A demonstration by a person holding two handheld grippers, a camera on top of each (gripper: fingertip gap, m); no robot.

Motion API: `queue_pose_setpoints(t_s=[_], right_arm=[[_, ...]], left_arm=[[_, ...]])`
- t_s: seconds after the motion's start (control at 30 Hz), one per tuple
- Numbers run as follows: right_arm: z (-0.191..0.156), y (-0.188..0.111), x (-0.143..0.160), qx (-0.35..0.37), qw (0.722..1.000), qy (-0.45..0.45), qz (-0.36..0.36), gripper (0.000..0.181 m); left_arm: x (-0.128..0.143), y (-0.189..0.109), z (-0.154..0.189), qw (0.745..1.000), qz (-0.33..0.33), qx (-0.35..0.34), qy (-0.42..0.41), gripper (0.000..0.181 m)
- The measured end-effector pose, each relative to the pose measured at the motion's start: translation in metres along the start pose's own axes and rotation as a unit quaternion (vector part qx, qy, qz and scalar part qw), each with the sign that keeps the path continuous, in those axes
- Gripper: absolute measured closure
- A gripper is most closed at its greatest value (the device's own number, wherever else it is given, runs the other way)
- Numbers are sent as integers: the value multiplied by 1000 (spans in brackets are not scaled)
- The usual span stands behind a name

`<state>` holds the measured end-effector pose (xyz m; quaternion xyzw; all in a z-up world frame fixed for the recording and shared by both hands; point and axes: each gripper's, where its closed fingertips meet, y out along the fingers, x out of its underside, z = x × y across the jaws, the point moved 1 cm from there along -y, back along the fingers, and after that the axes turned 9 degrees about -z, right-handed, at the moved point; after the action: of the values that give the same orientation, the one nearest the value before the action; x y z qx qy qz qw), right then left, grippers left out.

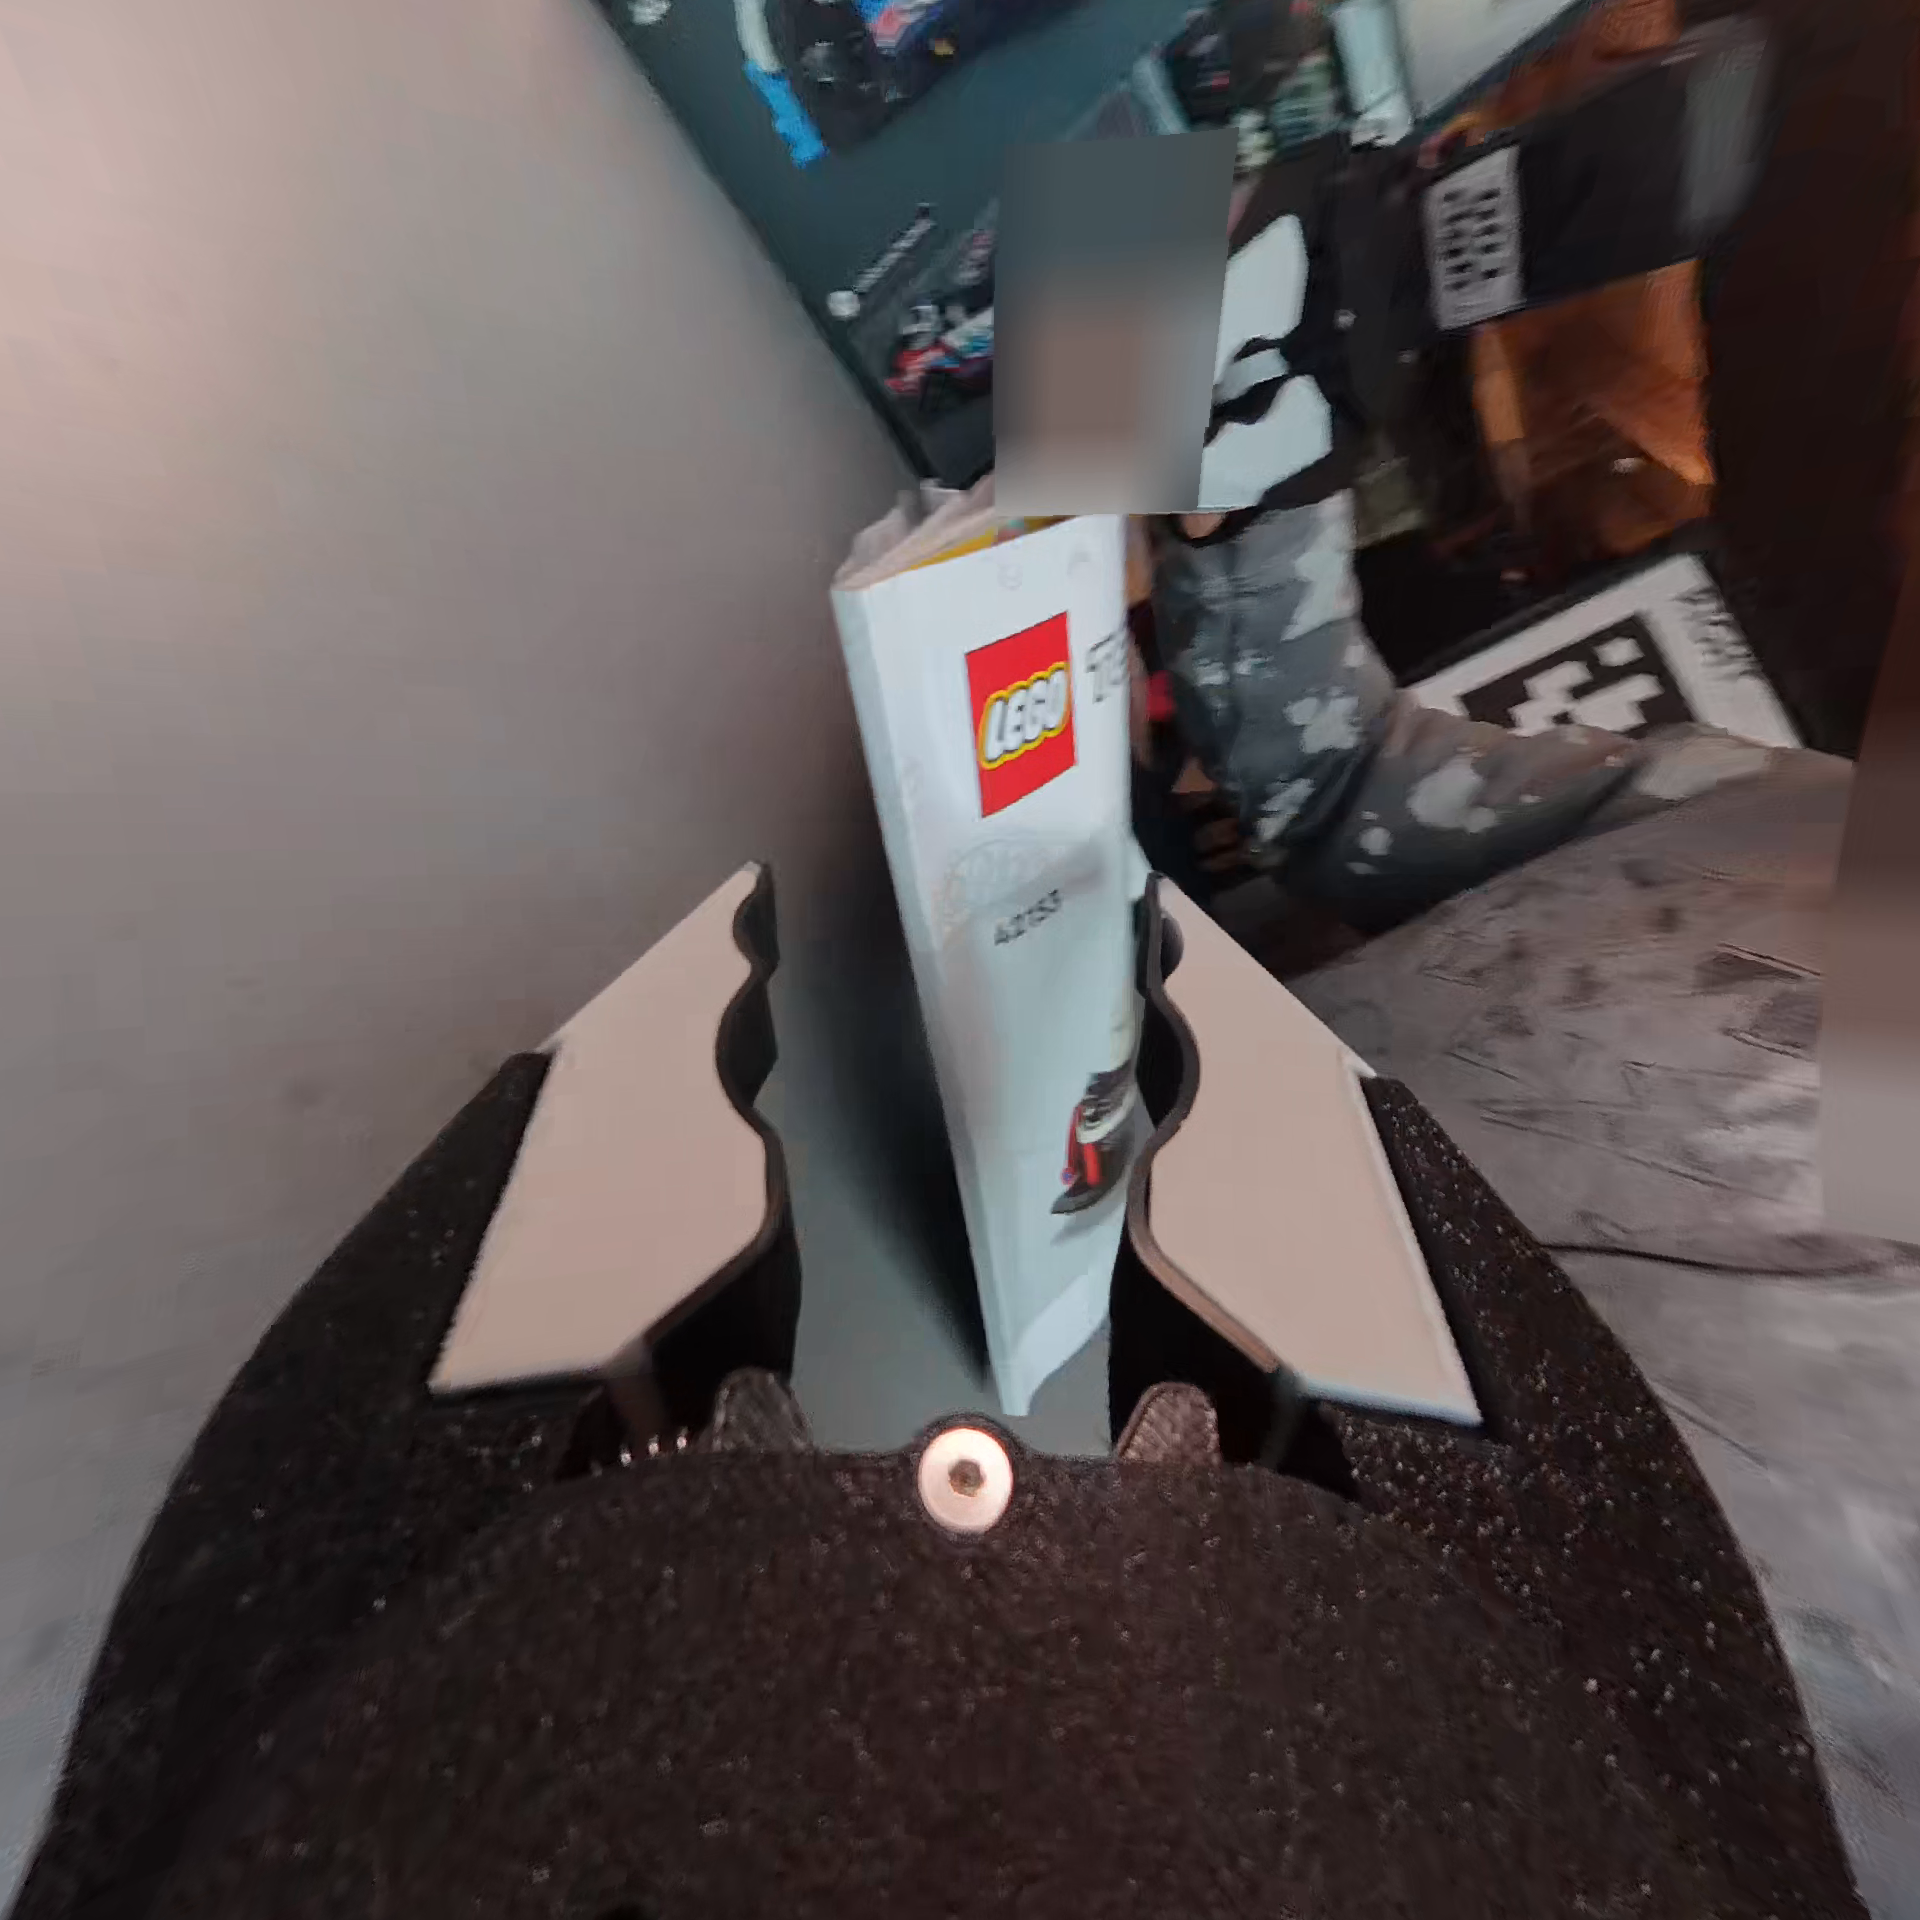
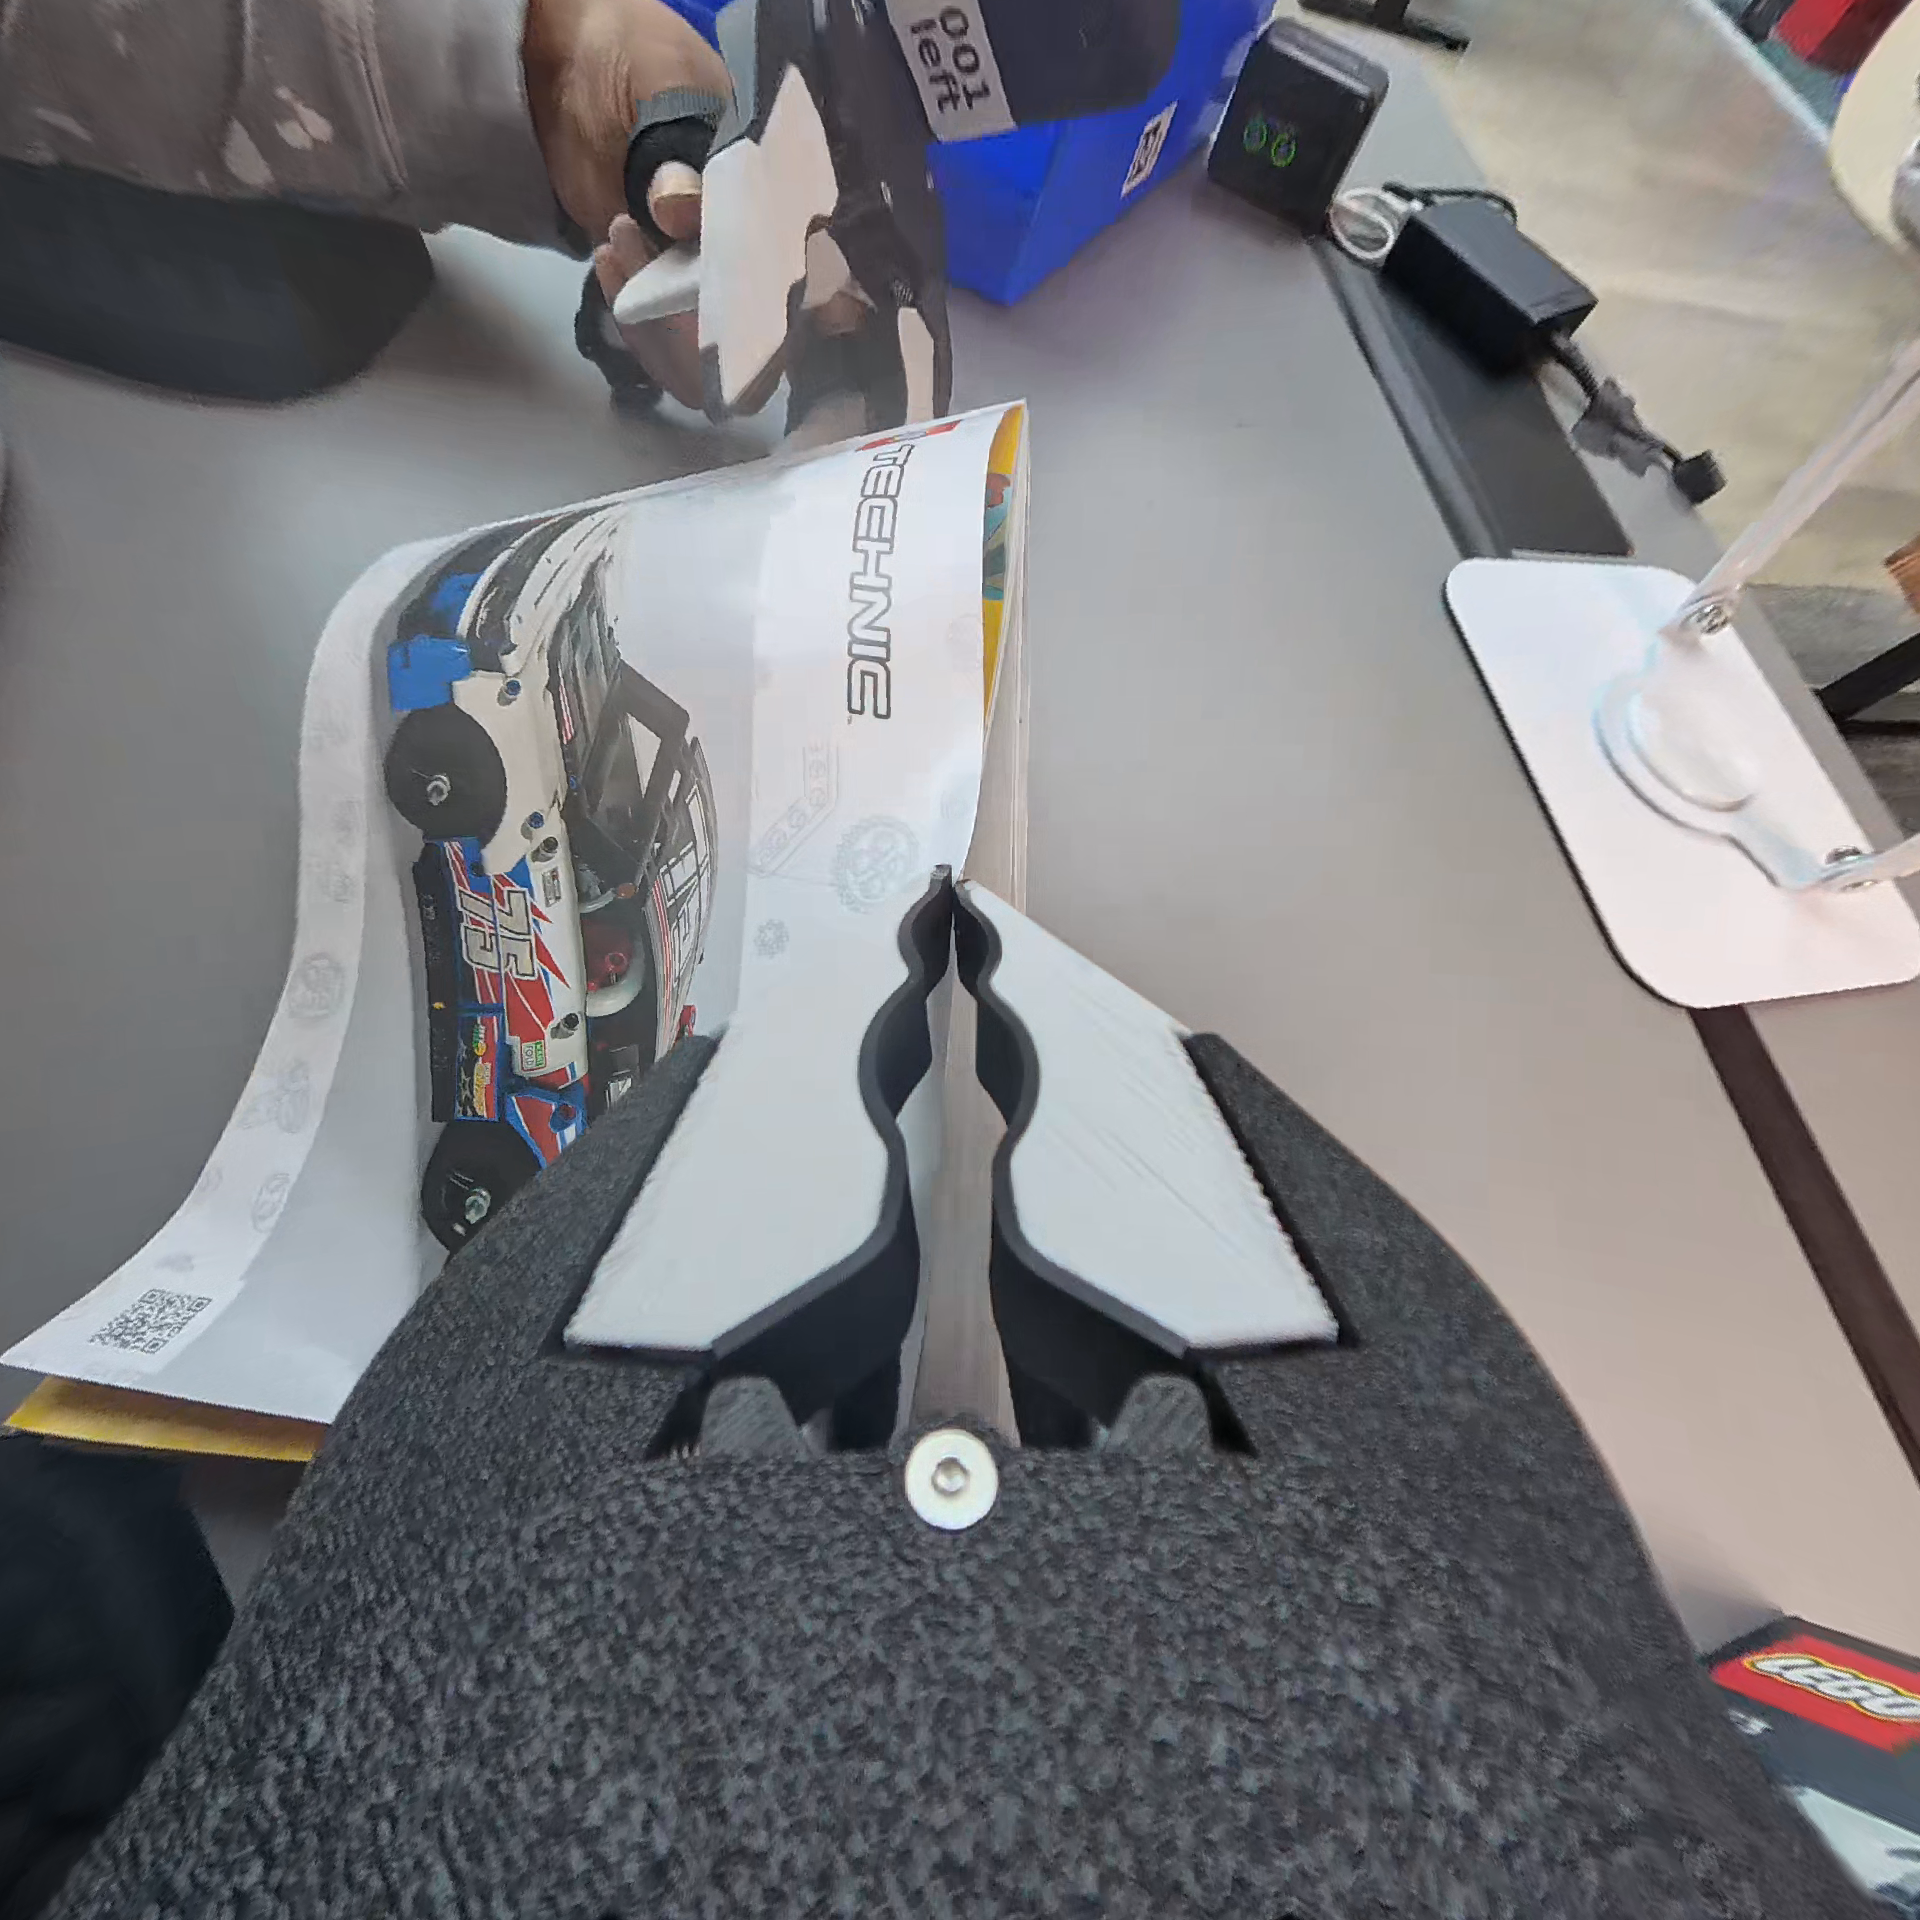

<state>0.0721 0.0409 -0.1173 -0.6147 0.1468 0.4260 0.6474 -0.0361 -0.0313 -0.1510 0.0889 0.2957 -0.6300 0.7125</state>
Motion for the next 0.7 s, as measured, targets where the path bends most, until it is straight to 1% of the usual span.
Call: queue_pose_setpoints(t_s=[0.03,0.07,0.1,0.13,0.17,0.2,0.23,0.27,0.33,0.37,0.43,0.47,0.5,0.53,0.57,0.6,0.63,0.7], right_arm=[[-2,-4,-4,8,1000,-10,6,181],[-3,-7,-7,17,1000,-16,11,181],[-4,-12,-10,25,999,-16,15,181],[-1,-19,-13,38,999,-11,19,180],[2,-29,-18,53,998,-7,27,164],[0,-38,-22,43,999,0,23,136],[-4,-46,-26,28,1000,9,9,117],[-10,-53,-31,15,1000,7,-3,106],[-22,-64,-39,1,999,-17,-33,94],[-23,-68,-40,6,999,-21,-50,88],[-12,-73,-33,47,997,-10,-65,78],[-5,-74,-27,69,996,9,-55,75],[-2,-75,-23,80,996,36,-25,75],[-6,-72,-21,70,995,66,19,79],[-17,-67,-21,44,992,92,72,85],[-28,-62,-24,26,985,114,127,92],[-34,-58,-26,22,975,133,178,95],[-46,-58,-31,9,953,162,257,108]], left_arm=[[-2,2,13,999,5,35,14,127],[-3,5,19,999,6,32,38,139],[-3,7,24,997,2,13,77,158],[-5,7,30,993,-2,-9,121,170],[-7,6,37,986,-10,-37,162,169],[-10,6,43,978,-24,-70,196,170],[-12,5,49,966,-41,-104,233,171],[-15,4,56,953,-51,-132,269,170],[-23,3,77,934,-43,-151,320,171],[-27,1,87,924,-34,-159,346,174],[-28,-5,105,900,-23,-178,397,177],[-27,-9,112,890,-17,-186,416,177],[-26,-13,119,884,-9,-191,426,178],[-25,-17,126,881,1,-193,431,178],[-22,-20,132,879,8,-191,436,178],[-19,-23,138,878,11,-188,440,178],[-16,-24,142,875,11,-188,446,178],[-14,-28,151,871,14,-187,455,177]])
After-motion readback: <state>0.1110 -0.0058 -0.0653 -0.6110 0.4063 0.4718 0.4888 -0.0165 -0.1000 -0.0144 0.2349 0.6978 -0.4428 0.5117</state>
